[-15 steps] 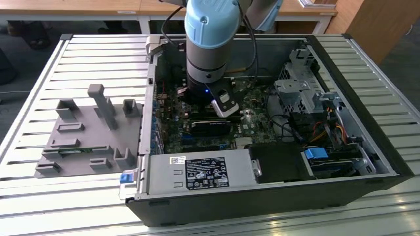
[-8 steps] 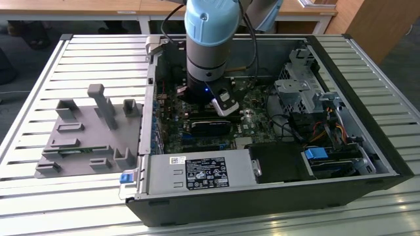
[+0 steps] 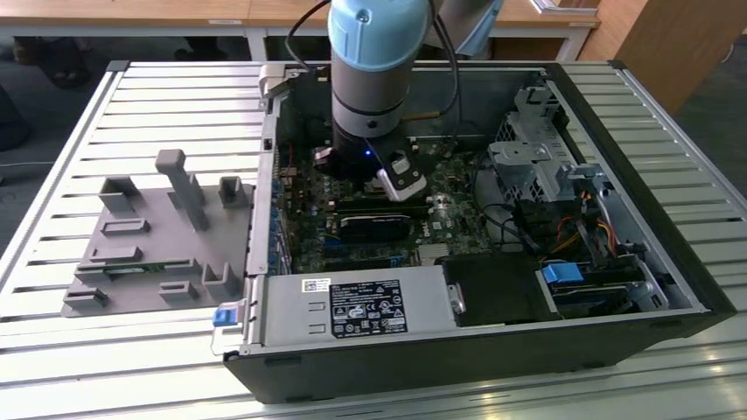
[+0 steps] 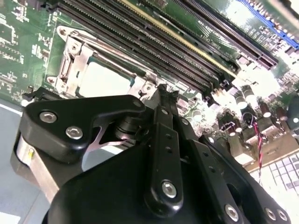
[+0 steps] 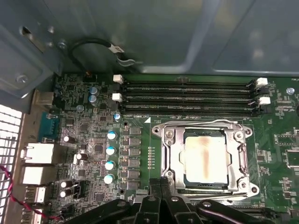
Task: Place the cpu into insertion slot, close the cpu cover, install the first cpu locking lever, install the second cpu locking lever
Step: 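Install the second cpu locking lever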
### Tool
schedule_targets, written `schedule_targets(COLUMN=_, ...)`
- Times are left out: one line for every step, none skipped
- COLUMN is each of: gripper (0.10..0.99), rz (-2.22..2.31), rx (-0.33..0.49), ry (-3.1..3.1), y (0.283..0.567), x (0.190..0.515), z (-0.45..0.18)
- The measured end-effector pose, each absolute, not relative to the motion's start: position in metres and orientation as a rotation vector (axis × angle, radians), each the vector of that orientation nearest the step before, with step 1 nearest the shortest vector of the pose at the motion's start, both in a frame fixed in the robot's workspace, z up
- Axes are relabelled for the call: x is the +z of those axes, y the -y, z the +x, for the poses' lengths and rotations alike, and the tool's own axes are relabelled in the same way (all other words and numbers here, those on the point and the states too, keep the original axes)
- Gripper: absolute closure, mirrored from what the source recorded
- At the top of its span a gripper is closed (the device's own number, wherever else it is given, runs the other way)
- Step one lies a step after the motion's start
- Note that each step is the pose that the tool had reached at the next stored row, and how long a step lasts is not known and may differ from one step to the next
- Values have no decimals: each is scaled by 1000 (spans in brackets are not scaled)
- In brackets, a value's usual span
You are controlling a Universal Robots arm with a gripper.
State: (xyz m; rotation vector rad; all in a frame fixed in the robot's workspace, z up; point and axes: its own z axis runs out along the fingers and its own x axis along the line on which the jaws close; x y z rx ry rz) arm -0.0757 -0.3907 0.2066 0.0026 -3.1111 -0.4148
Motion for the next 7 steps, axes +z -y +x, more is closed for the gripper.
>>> schedule_targets(gripper=980, rz=3, rx=-415, ry=3111, y=391, x=208, z=-76)
schedule_targets(gripper=980, rz=3, rx=-415, ry=3111, y=391, x=209, z=-76)
schedule_targets(gripper=980, rz=3, rx=-415, ry=3111, y=391, x=210, z=-76)
schedule_targets(gripper=980, rz=3, rx=-415, ry=3111, y=391, x=211, z=-76)
schedule_targets(gripper=980, rz=3, rx=-416, ry=3111, y=391, x=212, z=-76)
schedule_targets(gripper=980, rz=3, rx=-418, ry=3111, y=391, x=212, z=-76)
schedule_targets(gripper=980, rz=3, rx=-419, ry=3111, y=391, x=212, z=-76)
